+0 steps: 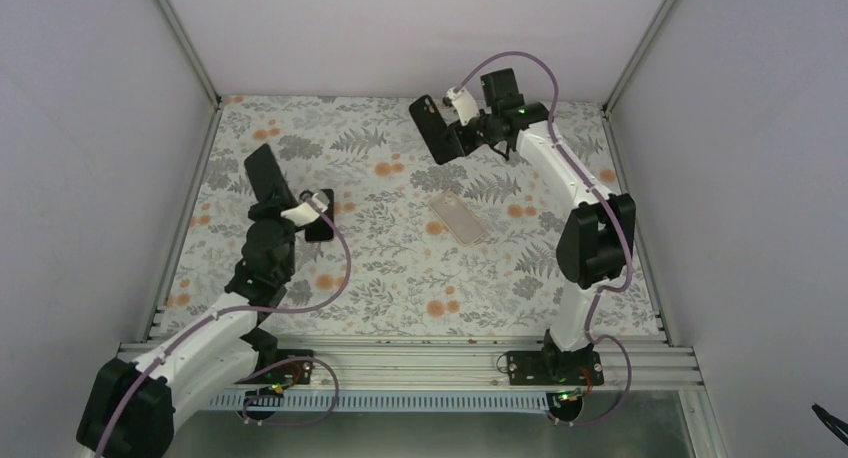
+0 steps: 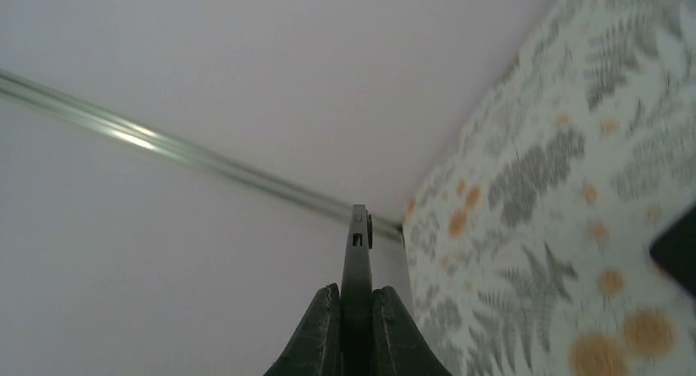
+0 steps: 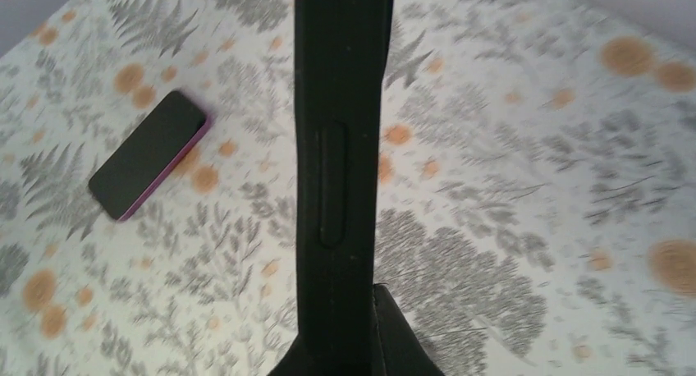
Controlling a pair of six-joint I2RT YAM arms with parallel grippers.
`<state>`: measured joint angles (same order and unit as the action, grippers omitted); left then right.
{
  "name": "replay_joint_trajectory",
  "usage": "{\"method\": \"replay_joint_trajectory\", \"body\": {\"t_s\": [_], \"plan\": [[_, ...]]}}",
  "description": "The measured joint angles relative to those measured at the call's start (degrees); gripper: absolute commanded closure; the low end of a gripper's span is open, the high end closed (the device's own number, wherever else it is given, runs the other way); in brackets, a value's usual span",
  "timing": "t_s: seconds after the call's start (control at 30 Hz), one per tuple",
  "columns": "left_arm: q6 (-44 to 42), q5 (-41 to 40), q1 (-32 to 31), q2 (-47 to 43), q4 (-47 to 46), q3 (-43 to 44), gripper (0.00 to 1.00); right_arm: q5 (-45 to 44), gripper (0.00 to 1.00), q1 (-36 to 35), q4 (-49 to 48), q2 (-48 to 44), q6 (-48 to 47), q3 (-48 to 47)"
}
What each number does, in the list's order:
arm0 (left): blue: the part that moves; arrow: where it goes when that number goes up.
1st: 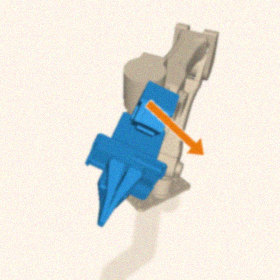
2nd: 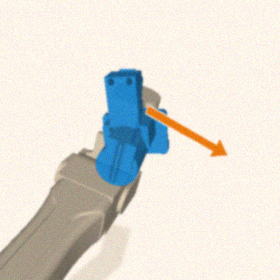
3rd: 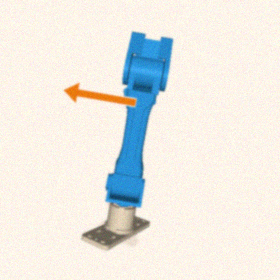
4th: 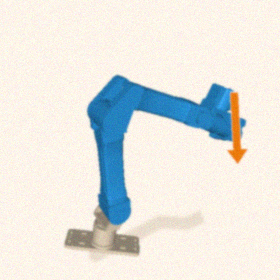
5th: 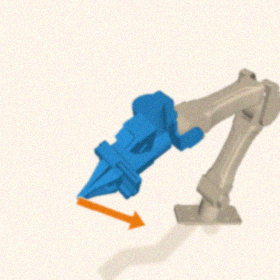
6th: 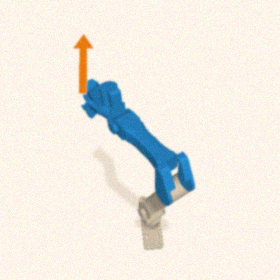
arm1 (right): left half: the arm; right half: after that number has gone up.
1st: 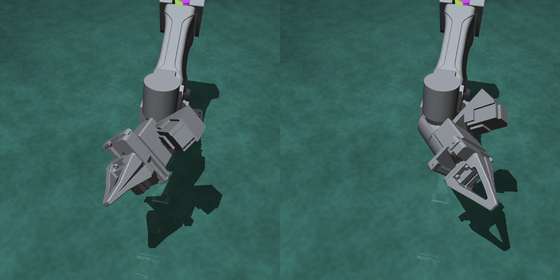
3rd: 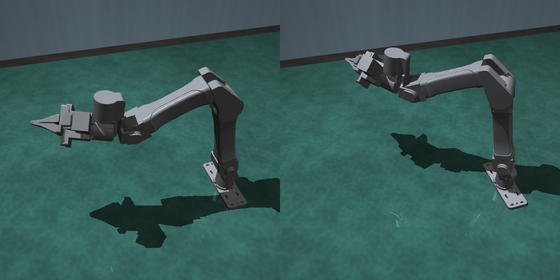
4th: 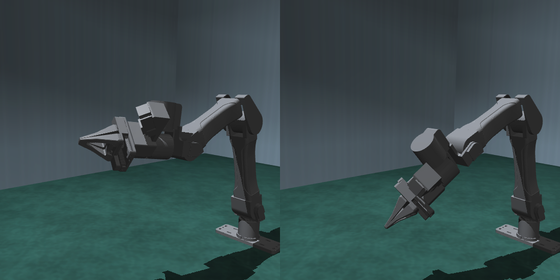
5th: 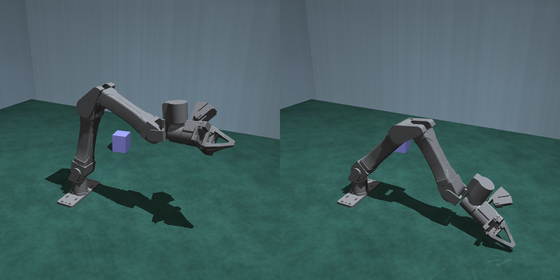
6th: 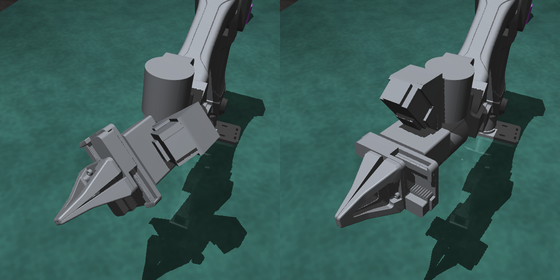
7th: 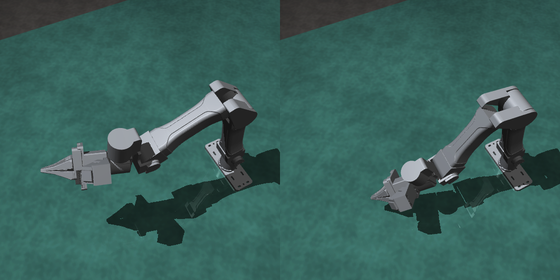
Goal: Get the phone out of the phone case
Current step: Place the phone case at the center of the board.
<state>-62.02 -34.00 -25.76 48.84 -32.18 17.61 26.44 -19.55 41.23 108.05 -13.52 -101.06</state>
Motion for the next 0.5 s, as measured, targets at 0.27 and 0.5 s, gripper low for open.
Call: {"method": "replay_joint_trajectory", "body": {"t_s": [0.27,0.5], "plan": [[-0.3,4.9,8.5,-9.8,10.0,-8.8,0.98,4.6,0.97,-5.6,4.2,5.9,-1.1,1.0],[-0.2,9.8,10.1,-11.5,15.7,-15.7,0.98,4.7,0.97,-10.3,7.8,15.0,-1.4,0.9]]}}
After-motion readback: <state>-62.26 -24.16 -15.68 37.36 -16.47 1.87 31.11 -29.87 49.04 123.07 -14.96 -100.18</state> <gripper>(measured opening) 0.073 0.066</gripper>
